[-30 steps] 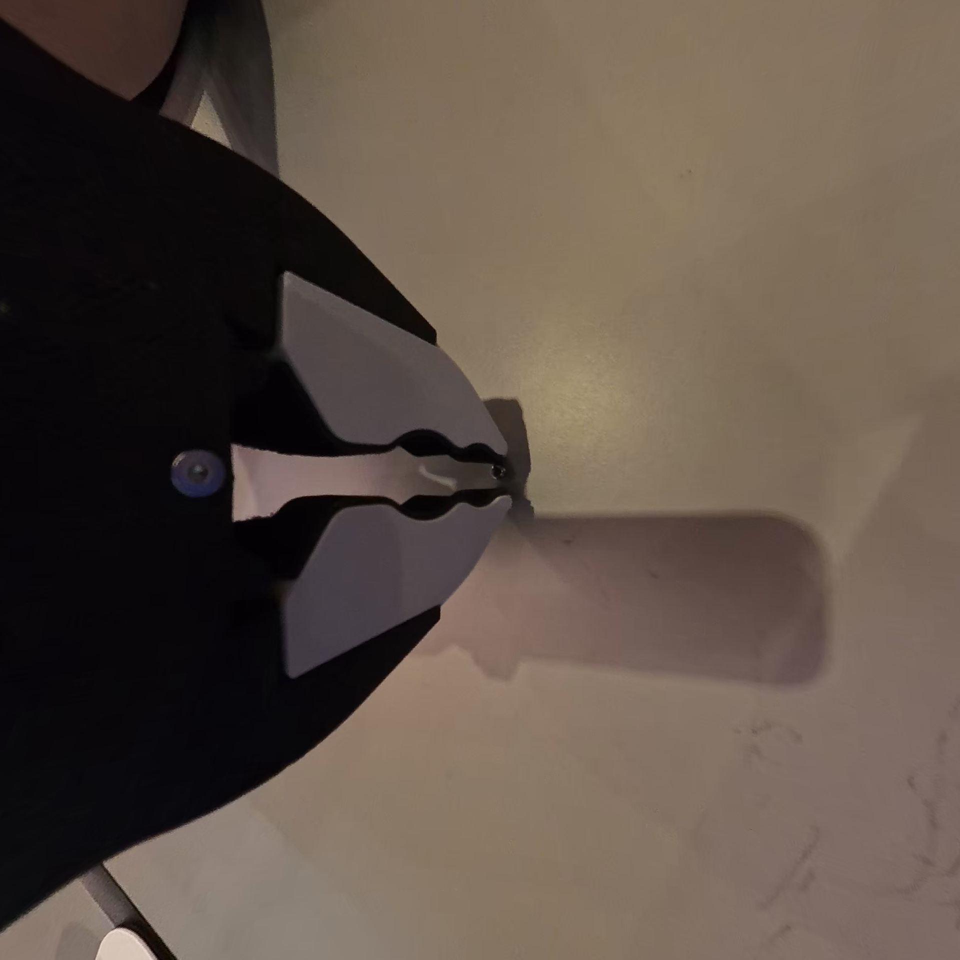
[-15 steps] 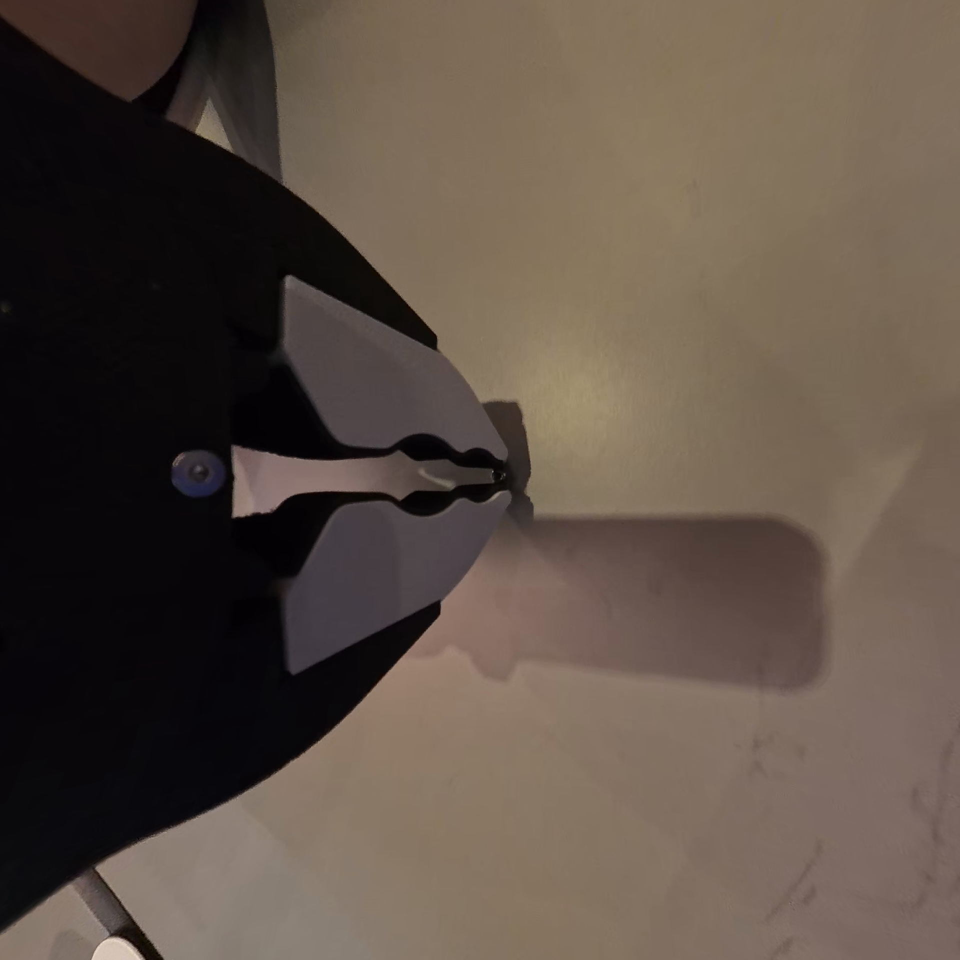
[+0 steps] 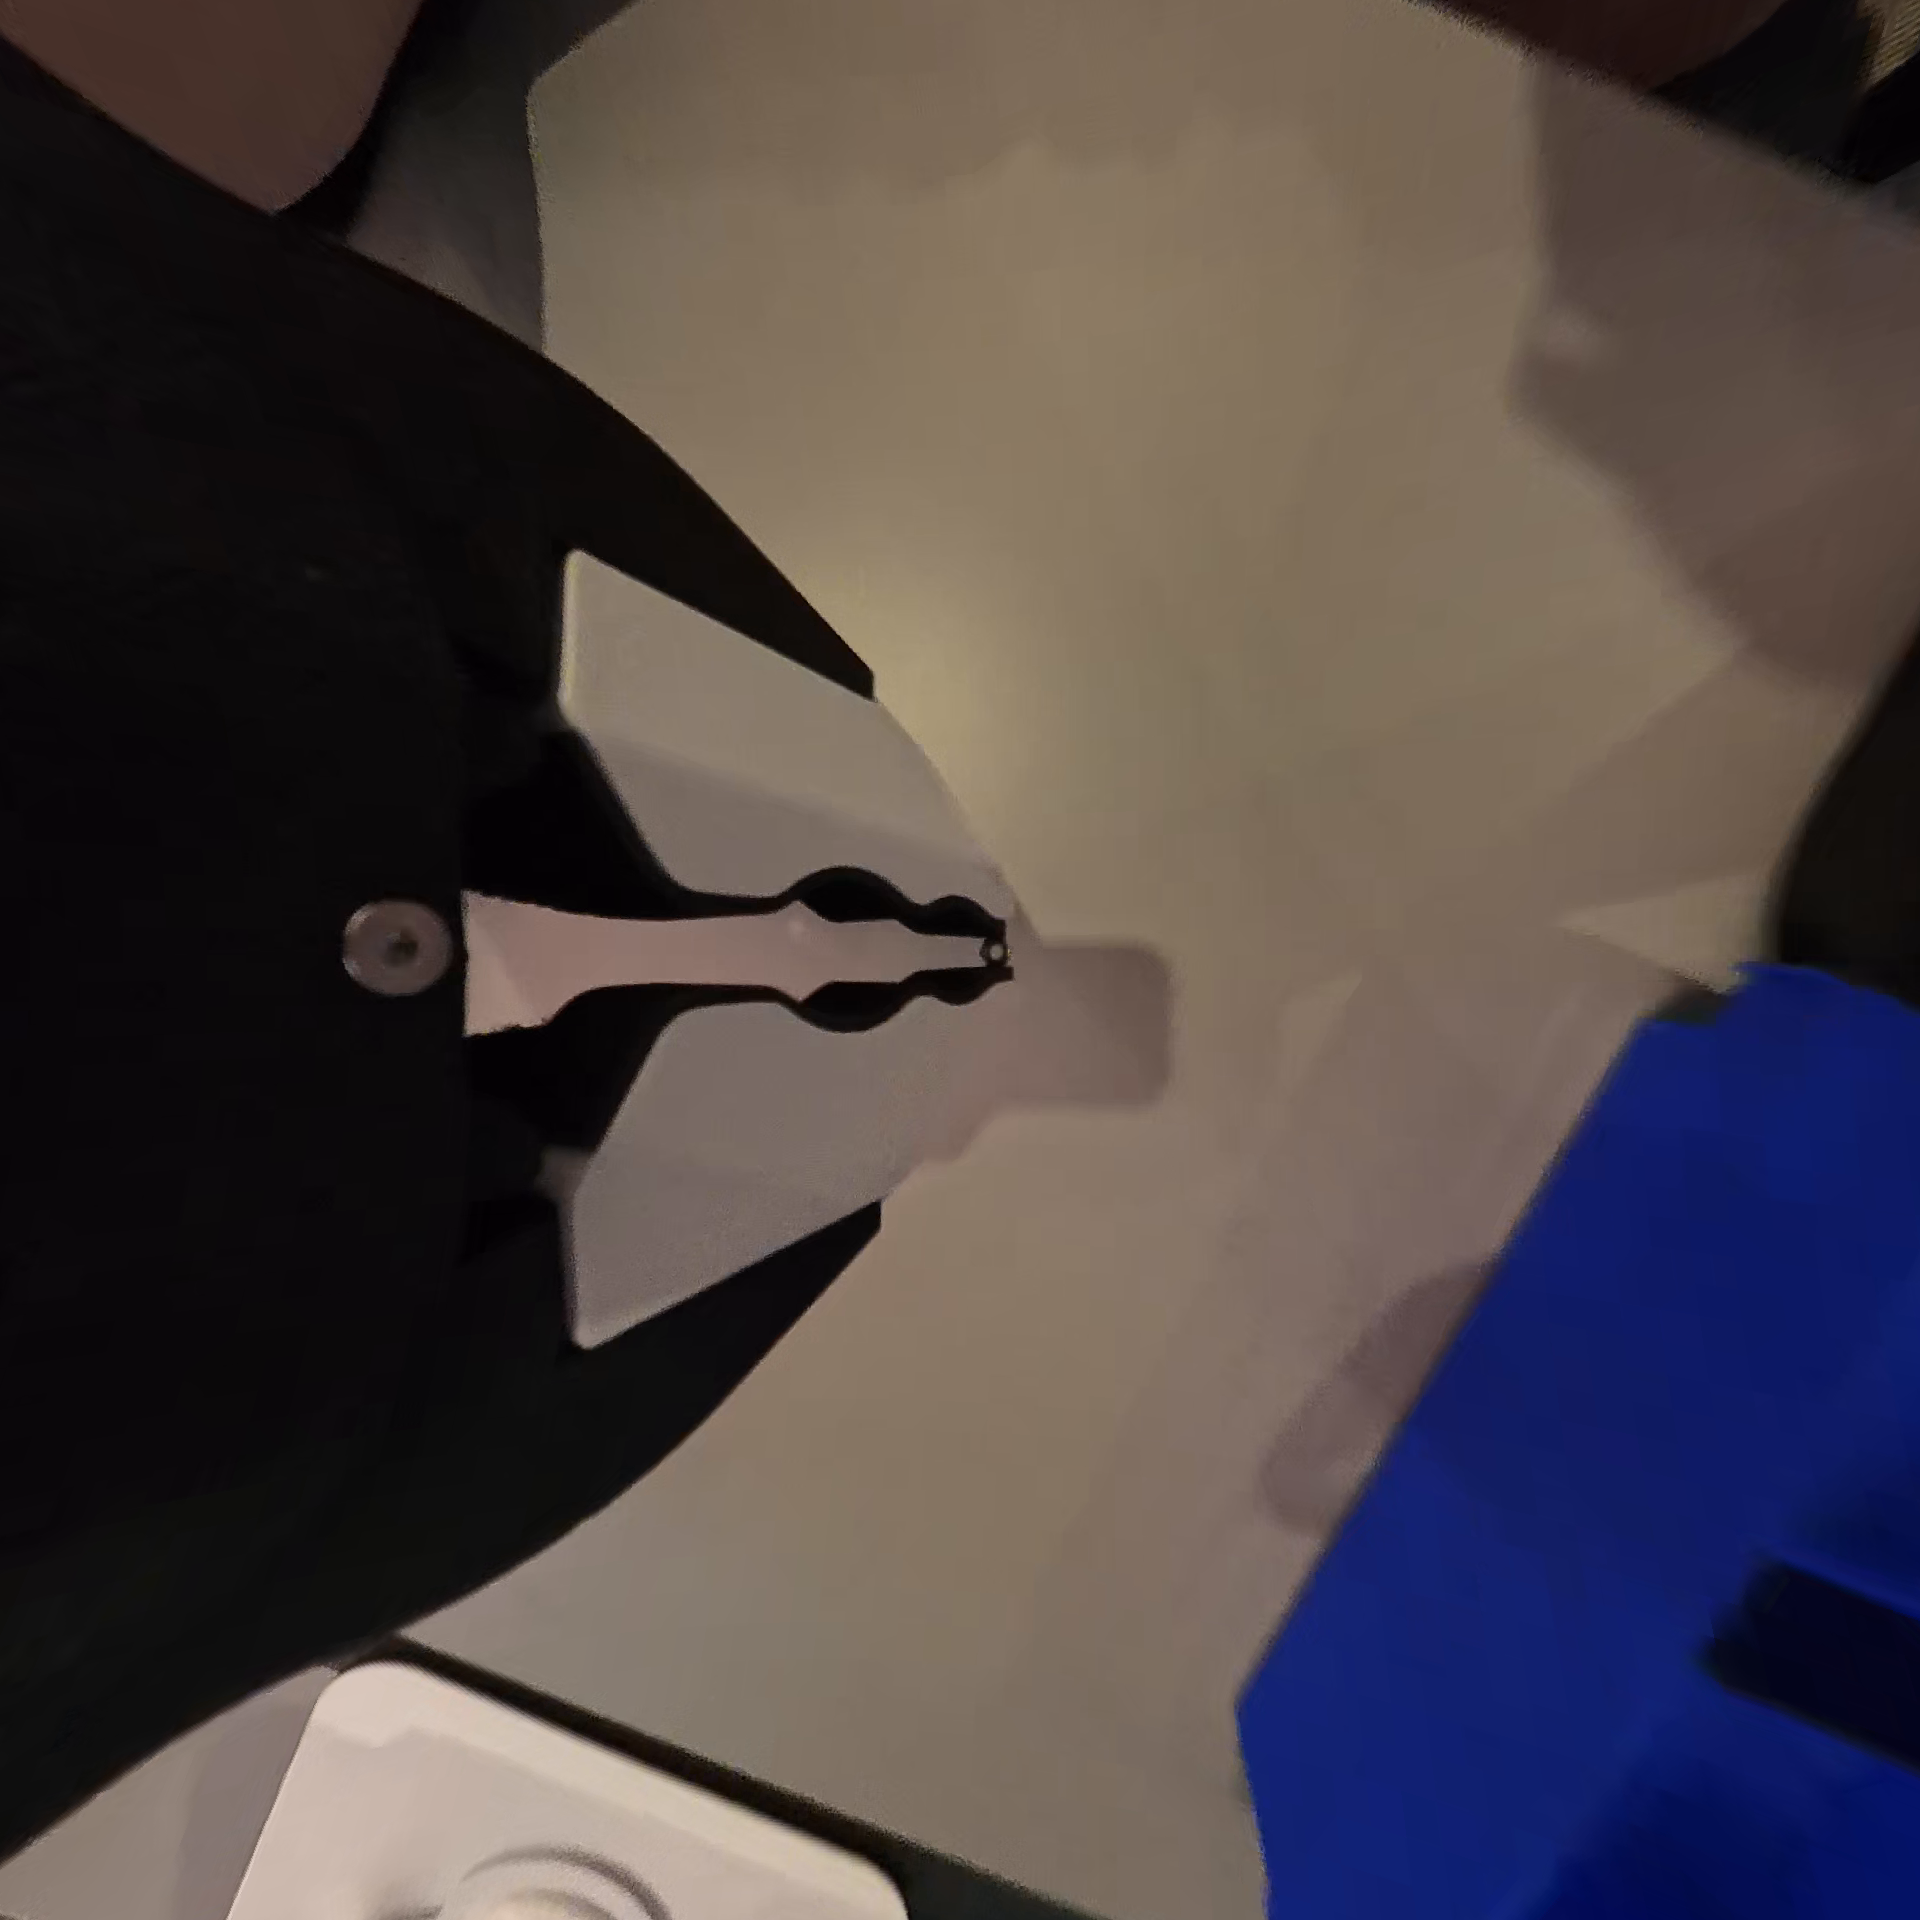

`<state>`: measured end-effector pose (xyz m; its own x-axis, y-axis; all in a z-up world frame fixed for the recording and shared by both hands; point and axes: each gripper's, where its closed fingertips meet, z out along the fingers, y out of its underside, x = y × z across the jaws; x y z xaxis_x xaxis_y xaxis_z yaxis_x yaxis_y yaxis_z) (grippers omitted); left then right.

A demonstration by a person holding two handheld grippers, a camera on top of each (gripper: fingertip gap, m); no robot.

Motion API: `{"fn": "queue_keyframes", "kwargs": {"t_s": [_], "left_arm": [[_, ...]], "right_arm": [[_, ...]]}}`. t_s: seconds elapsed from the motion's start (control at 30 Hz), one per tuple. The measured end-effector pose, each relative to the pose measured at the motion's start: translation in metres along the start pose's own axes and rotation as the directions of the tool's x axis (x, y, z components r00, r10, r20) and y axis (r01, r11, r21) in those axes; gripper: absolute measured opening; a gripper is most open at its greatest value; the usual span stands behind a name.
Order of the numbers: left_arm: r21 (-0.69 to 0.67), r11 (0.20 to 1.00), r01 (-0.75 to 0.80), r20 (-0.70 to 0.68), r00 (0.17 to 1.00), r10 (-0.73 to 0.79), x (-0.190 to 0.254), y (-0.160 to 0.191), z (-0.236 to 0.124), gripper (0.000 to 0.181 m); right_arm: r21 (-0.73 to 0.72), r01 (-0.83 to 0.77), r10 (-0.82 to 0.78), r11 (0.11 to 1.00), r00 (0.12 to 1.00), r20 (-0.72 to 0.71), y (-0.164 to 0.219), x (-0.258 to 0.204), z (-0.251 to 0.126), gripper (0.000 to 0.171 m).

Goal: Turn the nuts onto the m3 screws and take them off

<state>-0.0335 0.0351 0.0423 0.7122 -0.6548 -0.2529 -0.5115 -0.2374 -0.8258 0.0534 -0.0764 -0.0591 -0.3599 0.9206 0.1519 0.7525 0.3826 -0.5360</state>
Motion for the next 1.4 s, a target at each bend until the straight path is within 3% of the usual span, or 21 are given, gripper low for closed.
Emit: {"fn": "queue_keyframes", "kwargs": {"t_s": [0.23,0.33,0.43,0.63,0.9,1.4], "left_arm": [[0.053,0.997,0.057,-0.299,0.953,-0.039,0.058,-0.012,0.009,0.002],[0.113,0.993,0.034,-0.433,0.901,0.018,0.086,-0.02,0.007,0.002],[0.173,0.984,-0.034,-0.472,0.874,0.113,0.105,-0.024,0.005,0.002],[0.129,0.969,-0.213,-0.382,0.891,0.247,0.109,-0.011,0.016,0.002],[0.129,0.909,-0.397,-0.298,0.858,0.417,0.115,-0.004,0.023,0.002],[0.132,0.903,-0.409,-0.349,0.833,0.428,0.126,0.0,0.022,0.002]], "right_arm": [[0.324,0.088,-0.035,0.942,0.986,-0.165,-0.042,-0.002,-0.08,0.007],[0.447,0.079,0.03,0.891,0.972,-0.232,-0.053,0.009,-0.107,0.006],[0.52,0.012,0.147,0.854,0.953,-0.265,-0.051,0.027,-0.124,0.006],[0.513,-0.077,0.241,0.855,0.934,-0.263,-0.034,0.043,-0.124,0.006],[0.379,-0.065,0.18,0.923,0.944,-0.277,-0.023,0.042,-0.098,0.006],[0.334,-0.022,0.119,0.942,0.954,-0.274,-0.02,0.039,-0.086,0.006]]}}
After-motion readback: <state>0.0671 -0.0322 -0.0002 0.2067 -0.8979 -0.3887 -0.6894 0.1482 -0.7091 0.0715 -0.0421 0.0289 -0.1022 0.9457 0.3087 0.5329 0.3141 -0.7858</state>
